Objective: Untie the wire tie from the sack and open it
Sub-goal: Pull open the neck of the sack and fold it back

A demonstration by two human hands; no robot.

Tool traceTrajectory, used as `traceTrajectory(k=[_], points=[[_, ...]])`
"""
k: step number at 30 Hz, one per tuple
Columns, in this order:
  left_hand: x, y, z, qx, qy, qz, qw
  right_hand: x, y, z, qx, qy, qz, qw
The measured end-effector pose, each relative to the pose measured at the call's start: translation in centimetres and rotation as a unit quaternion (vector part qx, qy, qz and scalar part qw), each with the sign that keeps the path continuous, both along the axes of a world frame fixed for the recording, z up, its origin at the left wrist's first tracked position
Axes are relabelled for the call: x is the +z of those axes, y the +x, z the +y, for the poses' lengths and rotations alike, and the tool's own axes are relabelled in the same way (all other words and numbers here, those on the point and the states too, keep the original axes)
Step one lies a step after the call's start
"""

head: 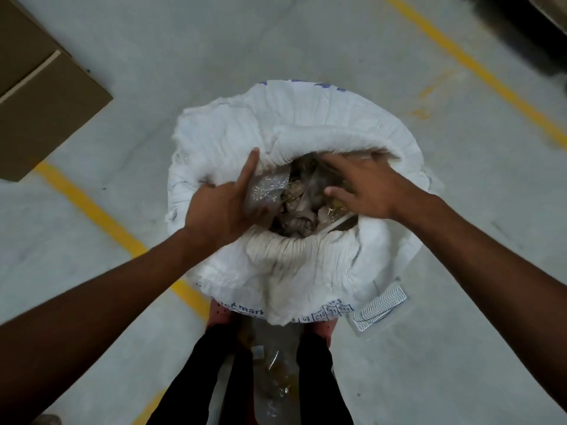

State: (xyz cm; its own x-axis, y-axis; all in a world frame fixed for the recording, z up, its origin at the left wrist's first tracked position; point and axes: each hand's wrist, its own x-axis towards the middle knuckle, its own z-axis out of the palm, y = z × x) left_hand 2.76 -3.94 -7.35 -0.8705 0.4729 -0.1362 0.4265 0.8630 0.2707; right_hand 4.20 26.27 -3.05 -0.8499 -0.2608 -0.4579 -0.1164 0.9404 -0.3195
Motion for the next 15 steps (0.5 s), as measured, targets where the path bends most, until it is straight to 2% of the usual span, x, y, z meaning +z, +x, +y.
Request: traceTrajectory(k=[5,10,12,14,15], points=[[2.3,-1.7,-1.5,-0.080,-0.064,0.012,0.995,1.6,0.0,1.7,0.042,0.020,-0.004,0.999],[3.5,-2.8,-1.7,-0.067,-0.114,-0.012,0.991,2.5,-0.1,2.1,0.045,-0.014,-0.031,0.998],[3.8,-3.0,-1.1,-0.068,-0.088,0.035,0.993,2.6,0.1,1.4,0.039,-0.028,-0.054,0.997],[3.5,-2.9,0.4,-0.116,-0.009,0.077,0.990,2.4,0.5,0.5,0.035,-0.036,-0.051,0.997],[3.0,-2.9,1.4,-0.147,0.033,0.065,0.986,2.1,0.7,-0.1,0.035,-0.037,-0.036,0.998]])
